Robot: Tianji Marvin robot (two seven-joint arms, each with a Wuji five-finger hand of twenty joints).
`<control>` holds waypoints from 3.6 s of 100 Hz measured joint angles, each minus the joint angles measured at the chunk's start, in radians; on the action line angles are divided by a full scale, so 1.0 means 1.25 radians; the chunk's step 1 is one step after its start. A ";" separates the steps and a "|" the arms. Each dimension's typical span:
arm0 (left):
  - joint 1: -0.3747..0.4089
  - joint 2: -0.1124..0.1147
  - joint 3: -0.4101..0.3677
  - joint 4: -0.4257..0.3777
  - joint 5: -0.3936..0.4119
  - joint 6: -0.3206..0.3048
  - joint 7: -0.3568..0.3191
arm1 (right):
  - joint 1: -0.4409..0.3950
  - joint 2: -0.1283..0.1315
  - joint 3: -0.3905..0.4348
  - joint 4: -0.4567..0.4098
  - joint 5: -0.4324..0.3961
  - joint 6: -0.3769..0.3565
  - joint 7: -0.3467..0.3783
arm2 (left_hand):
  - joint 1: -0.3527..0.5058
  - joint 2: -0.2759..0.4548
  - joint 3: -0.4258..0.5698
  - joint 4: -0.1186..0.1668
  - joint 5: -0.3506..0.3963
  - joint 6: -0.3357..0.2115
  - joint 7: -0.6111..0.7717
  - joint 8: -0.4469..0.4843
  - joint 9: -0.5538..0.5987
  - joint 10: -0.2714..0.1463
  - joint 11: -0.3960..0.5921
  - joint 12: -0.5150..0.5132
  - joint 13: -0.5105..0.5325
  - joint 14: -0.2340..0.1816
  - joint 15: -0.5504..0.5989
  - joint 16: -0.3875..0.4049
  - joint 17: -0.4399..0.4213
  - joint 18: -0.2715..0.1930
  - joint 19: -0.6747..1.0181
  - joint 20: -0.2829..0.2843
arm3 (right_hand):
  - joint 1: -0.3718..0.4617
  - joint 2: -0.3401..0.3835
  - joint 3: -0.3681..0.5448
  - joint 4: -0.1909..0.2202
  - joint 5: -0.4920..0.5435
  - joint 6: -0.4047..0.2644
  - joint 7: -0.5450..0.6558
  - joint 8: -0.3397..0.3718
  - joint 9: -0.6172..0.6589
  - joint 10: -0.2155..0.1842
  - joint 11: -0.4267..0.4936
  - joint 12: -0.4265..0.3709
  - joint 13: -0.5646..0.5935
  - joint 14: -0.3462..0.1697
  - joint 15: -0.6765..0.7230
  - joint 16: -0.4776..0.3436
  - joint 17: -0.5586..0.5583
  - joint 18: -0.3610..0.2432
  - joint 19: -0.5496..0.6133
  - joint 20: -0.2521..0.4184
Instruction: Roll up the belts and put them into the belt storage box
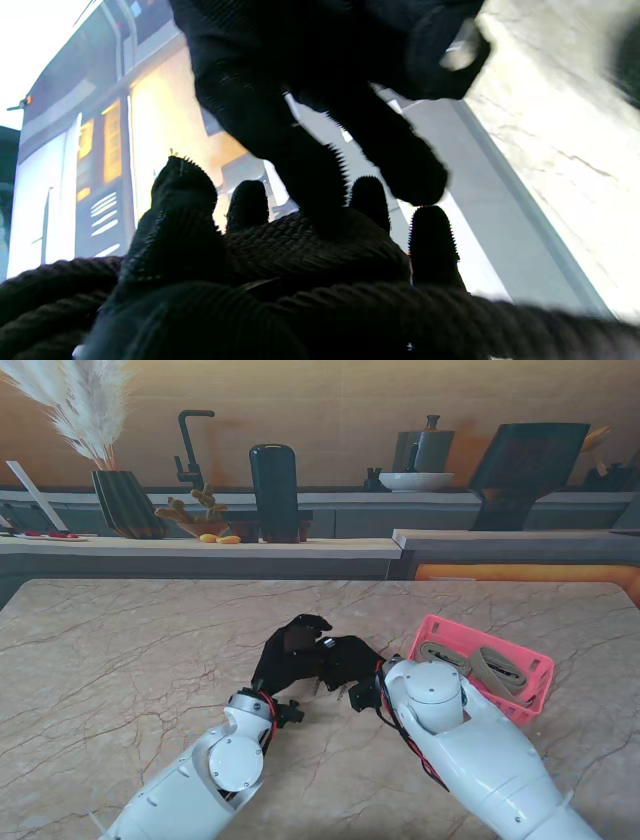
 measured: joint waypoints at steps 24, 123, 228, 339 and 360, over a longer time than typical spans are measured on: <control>0.013 -0.006 -0.009 -0.037 -0.016 0.021 0.003 | -0.018 0.005 0.013 -0.023 -0.071 0.010 0.000 | 0.029 0.000 -0.028 0.000 0.024 0.051 0.096 -0.007 0.131 0.012 0.034 -0.001 0.120 0.016 0.114 0.010 0.086 0.000 0.105 0.031 | 0.017 0.023 0.030 0.057 -0.013 0.003 0.000 0.000 -0.006 0.001 -0.002 -0.007 -0.007 0.000 -0.008 -0.007 -0.008 -0.007 -0.015 -0.009; -0.111 0.056 0.086 0.073 0.375 0.243 0.046 | -0.183 0.064 0.096 -0.225 -0.442 -0.143 -0.136 | -0.238 -0.169 0.375 0.023 0.242 0.200 0.332 0.257 0.418 0.063 0.529 0.173 0.454 0.123 0.705 0.124 0.329 0.152 0.530 0.158 | -0.368 0.030 -0.077 0.144 0.078 0.144 -0.302 0.206 0.007 0.031 -0.136 -0.099 -0.004 0.041 -0.217 -0.118 -0.009 0.064 -0.094 -0.069; -0.137 0.061 0.121 0.100 0.379 0.230 0.036 | -0.026 0.014 -0.026 -0.135 -0.370 -0.005 -0.157 | -0.245 -0.188 0.381 0.023 0.278 0.207 0.332 0.234 0.427 0.089 0.529 0.163 0.454 0.147 0.712 0.125 0.317 0.174 0.522 0.177 | -0.119 -0.055 0.101 0.057 0.116 0.191 -0.039 -0.053 0.191 -0.002 -0.116 -0.138 0.173 0.036 -0.164 -0.157 0.111 0.064 0.010 -0.168; -0.077 0.063 0.021 0.042 0.223 0.066 -0.034 | -0.156 0.022 0.160 -0.228 -0.096 -0.021 -0.112 | -0.407 -0.221 0.458 0.019 -0.126 0.125 -0.291 -0.024 -0.073 0.036 0.019 0.058 -0.015 0.083 0.084 0.145 0.005 0.109 0.096 0.073 | -0.045 -0.065 0.110 0.041 0.064 0.188 -0.039 -0.010 0.113 0.012 -0.073 0.004 0.148 0.020 -0.096 -0.039 0.114 0.005 -0.024 -0.105; -0.071 0.048 0.007 0.051 0.195 0.050 -0.041 | -0.173 0.023 0.183 -0.232 -0.035 -0.036 -0.092 | -0.450 -0.221 0.465 0.018 -0.165 0.111 -0.312 -0.027 -0.145 0.035 -0.035 0.029 -0.082 0.057 -0.026 0.089 -0.022 0.085 0.002 0.068 | -0.040 -0.065 0.110 0.041 0.063 0.186 -0.039 -0.008 0.112 0.014 -0.073 0.011 0.148 0.019 -0.096 -0.037 0.114 0.004 -0.025 -0.100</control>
